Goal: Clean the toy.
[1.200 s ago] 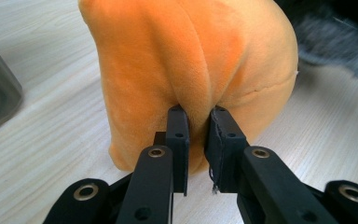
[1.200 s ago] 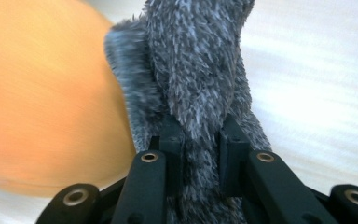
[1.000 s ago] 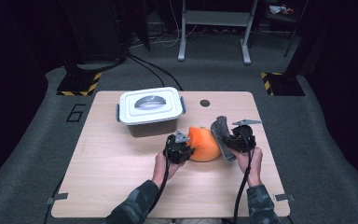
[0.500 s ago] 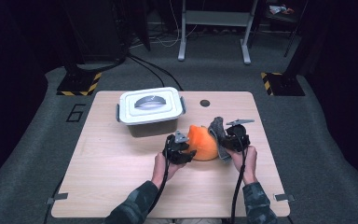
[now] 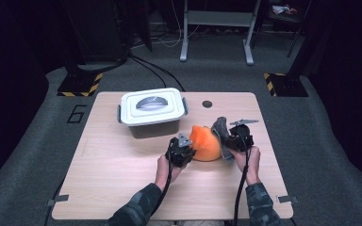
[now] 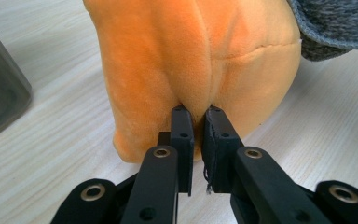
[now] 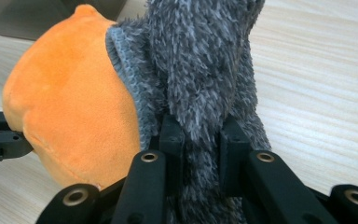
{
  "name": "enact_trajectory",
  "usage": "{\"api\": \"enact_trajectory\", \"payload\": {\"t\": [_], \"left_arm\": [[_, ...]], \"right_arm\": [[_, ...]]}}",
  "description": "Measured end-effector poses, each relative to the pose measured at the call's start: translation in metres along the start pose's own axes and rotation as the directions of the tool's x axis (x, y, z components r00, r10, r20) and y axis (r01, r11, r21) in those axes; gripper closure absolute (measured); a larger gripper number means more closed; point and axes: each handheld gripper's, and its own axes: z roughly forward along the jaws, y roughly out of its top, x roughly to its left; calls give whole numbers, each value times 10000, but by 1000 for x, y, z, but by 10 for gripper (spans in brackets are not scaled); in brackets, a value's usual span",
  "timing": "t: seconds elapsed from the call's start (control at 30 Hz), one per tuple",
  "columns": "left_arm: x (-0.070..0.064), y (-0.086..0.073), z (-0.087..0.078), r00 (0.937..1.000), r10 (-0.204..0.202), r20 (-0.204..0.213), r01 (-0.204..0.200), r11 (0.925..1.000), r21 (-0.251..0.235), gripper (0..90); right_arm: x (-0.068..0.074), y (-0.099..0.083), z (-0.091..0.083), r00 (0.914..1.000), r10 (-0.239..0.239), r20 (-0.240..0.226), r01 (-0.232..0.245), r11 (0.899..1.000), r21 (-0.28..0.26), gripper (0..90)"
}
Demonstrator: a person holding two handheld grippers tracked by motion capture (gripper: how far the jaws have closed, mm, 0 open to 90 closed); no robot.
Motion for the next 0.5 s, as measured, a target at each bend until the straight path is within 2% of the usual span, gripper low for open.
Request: {"api": "enact_trajectory", "payload": {"t": [0.1,0.13,0.27,0.33,0.47,0.5], "left_arm": [[0,2,-2,10000,4,45,-4,10000,48,843],[0,4,-4,9998,-95,169,95,10000,-14,843],[-1,7,-6,9991,-204,376,208,9997,-84,843],[-4,10,-6,9990,-67,432,74,9998,-157,842],[-6,13,-5,9991,33,427,-27,9999,-146,842],[-6,13,-5,9993,108,368,-105,9999,-84,841]], "right_arm": [[1,2,-3,10000,-71,49,71,10000,-50,754],[3,4,-6,9997,-225,71,226,9997,-101,755],[8,8,-12,9997,-256,-65,254,9993,-272,754],[14,14,-18,9978,-641,-174,634,9972,-402,754],[24,21,-23,9965,-780,-300,763,9957,-531,754],[29,25,-24,9943,-994,-394,968,9934,-620,753]]}}
